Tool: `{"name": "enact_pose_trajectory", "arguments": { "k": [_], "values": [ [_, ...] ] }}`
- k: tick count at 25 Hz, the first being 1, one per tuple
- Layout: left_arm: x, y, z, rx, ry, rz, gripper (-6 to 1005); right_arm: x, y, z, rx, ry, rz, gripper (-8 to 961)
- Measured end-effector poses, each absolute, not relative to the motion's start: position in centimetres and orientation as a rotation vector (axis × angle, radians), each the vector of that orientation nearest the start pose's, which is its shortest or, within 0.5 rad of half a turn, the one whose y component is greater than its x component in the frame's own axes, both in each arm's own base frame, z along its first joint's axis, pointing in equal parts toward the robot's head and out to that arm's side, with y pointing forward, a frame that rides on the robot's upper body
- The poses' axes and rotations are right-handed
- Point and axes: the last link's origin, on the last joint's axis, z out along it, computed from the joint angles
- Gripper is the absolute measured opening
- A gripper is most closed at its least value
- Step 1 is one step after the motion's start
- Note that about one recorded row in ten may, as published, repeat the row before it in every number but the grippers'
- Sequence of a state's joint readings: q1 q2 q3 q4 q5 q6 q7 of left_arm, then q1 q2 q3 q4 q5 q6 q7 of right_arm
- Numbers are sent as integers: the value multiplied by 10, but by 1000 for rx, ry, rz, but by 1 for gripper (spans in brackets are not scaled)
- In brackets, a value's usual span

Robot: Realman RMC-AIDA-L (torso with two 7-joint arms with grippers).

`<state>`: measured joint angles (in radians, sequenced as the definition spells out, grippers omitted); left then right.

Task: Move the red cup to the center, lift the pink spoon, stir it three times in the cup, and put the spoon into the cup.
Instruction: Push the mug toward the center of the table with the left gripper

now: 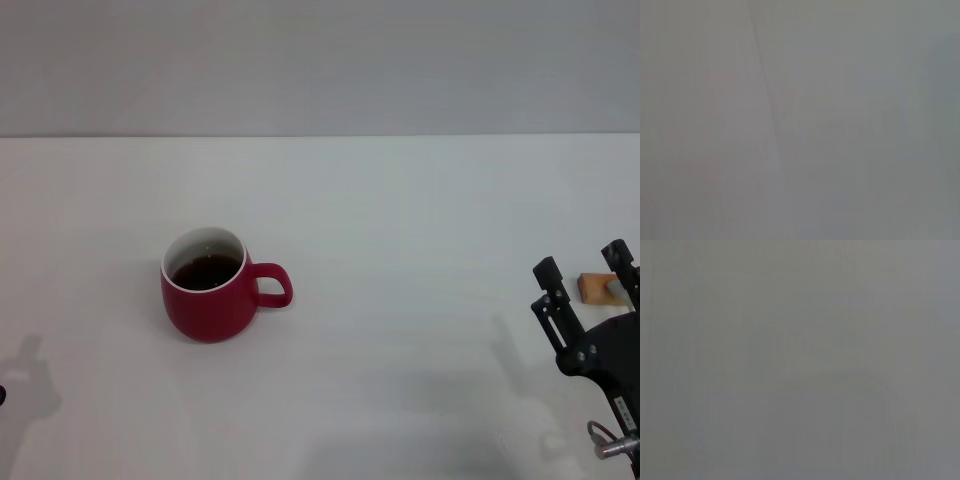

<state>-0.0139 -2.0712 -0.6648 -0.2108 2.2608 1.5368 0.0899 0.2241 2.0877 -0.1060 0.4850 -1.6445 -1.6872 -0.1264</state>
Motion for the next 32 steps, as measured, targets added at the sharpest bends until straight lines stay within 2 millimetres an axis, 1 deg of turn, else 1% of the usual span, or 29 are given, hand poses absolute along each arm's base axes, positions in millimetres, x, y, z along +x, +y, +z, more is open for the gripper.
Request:
{"name": "enact_pose_trajectory", "arguments": {
  "k": [8, 9, 12, 18, 22, 27, 32],
  "values": [
    [-369, 174, -5, -1495, -338, -536, 20, 273, 196, -68, -1657, 407, 988, 693],
    [-366, 174, -4, -1491, -321, -554, 19, 273, 196, -68, -1657, 407, 988, 693],
    [-366, 175, -3, -1492, -323, -568, 16, 272, 195, -69, -1668, 401, 995, 693],
    [-368, 181, -7, -1542, -339, -565, 11, 272, 191, -69, -1670, 399, 998, 693],
    [-371, 183, -9, -1576, -400, -599, 5, 274, 183, -65, -1635, 398, 1008, 694],
    [-374, 186, -10, -1622, -416, -611, -2, 276, 171, -61, -1606, 395, 1018, 693],
    [-373, 195, -14, -1654, -421, -600, -2, 276, 168, -62, -1617, 398, 1019, 688]
  ]
}}
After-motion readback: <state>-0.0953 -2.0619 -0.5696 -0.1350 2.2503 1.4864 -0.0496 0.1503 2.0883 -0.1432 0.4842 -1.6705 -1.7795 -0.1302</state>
